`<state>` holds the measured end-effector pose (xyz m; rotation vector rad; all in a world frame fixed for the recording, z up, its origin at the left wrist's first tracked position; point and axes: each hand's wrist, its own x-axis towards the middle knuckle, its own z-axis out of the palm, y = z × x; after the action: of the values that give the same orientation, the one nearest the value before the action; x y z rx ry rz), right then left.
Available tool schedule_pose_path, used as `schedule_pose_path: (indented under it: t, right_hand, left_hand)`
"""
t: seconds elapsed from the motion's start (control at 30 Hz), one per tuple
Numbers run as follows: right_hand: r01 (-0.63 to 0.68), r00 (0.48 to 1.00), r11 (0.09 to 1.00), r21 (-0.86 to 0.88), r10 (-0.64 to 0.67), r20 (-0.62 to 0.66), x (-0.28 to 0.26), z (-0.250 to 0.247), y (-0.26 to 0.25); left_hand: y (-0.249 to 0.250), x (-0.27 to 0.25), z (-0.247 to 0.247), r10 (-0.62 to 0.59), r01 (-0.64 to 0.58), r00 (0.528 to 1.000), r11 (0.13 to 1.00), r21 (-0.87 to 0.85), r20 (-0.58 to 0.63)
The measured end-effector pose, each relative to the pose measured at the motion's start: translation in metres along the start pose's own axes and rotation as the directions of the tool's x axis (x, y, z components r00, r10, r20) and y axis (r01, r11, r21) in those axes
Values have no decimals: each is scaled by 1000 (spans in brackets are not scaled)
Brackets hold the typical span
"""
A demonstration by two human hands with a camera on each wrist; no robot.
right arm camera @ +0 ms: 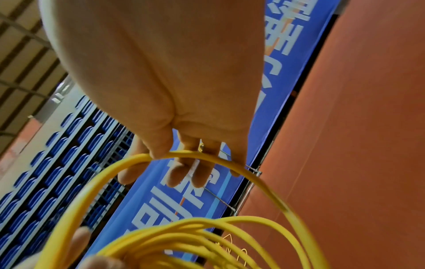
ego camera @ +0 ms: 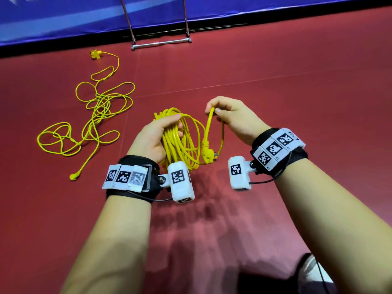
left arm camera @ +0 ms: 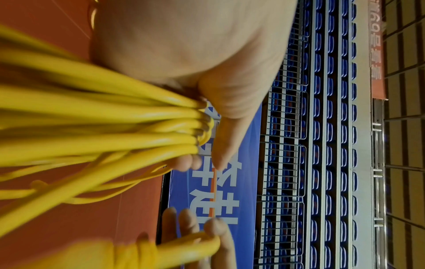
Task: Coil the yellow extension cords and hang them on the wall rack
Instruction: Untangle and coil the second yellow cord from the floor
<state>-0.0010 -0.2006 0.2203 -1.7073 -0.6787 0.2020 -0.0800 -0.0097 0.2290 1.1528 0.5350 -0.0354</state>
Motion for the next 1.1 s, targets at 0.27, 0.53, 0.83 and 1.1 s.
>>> schedule_pose_path:
  t: [0.27,0.53,0.83,1.1]
  right_hand:
    - [165,984,920,-357,-127,126,3,23,-4]
    - [116,993,956,-270,-110,39,4,26,1]
    - [151,970,866,-477,-37,241,4,13,21]
    - [-23,996,913,-406,54,67,9,17,45]
  left_hand:
    - [-15,-5,17,41,-57,986,994,97,164]
    - [-20,-6,19,69,-80,996,979,188,62]
    - [-13,-12,24,-24,-165,945,827,538,326]
    - [-15,6,23,30,-227,948,760,609,316]
